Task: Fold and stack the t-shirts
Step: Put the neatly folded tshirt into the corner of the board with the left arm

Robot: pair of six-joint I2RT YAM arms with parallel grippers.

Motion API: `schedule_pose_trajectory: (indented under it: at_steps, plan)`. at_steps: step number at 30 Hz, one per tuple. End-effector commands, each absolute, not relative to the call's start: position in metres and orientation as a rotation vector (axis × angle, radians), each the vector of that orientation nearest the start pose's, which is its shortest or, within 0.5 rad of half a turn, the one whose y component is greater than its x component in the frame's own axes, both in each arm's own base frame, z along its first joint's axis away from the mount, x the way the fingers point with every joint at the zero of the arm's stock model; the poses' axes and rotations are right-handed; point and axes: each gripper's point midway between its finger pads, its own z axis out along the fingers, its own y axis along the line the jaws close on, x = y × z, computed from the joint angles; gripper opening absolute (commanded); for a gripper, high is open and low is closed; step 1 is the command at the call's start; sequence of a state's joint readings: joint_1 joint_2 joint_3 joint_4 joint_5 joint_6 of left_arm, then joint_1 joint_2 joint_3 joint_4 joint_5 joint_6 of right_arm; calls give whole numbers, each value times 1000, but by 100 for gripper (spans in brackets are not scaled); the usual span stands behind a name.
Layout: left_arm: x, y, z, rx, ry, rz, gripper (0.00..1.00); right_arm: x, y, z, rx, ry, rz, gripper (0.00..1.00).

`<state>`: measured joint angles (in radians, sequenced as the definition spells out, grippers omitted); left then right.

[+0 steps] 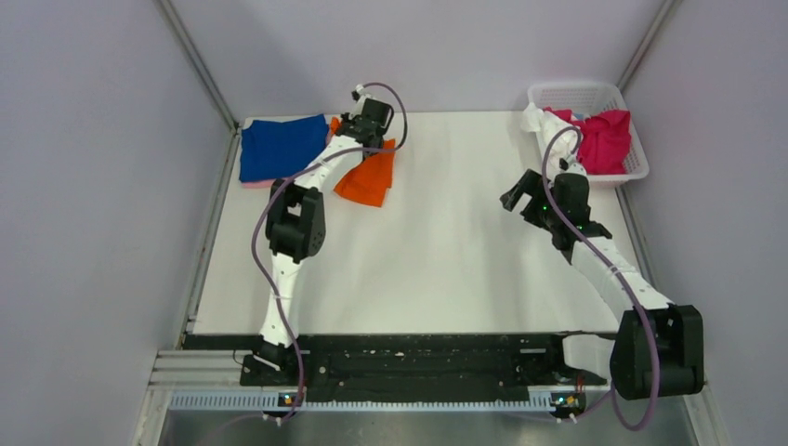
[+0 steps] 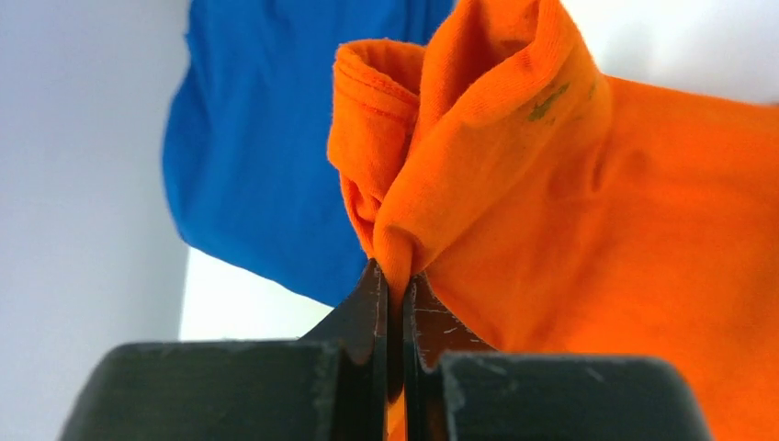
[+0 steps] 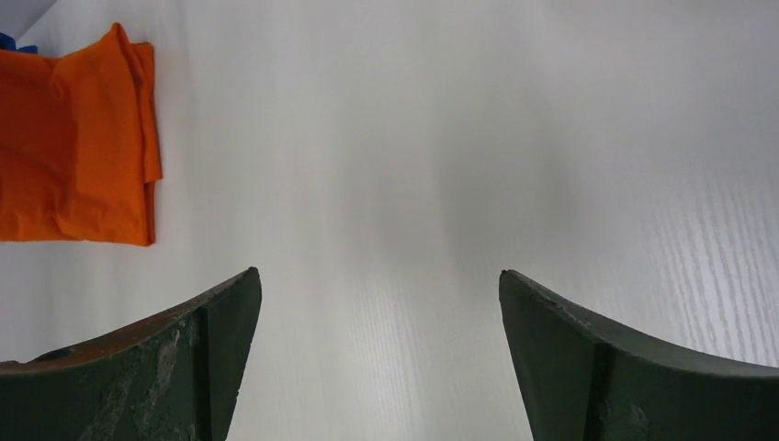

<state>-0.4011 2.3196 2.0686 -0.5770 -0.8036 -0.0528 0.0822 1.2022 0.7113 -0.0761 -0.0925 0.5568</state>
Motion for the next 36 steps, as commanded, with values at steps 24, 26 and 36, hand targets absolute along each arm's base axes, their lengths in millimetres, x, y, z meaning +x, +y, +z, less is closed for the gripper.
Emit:
schedule_pose_trajectory:
  at_steps: [24,26,36]
  plan:
    - [579,-33,356,-150,1734,868,0,345,30,159,528,2009,277,99]
    - [580,-22,347,-166,1759,869,0,345,30,159,530,2010,273,99]
    - [606,53,260,-308,1947,683,0,345,23,154,551,2031,222,99]
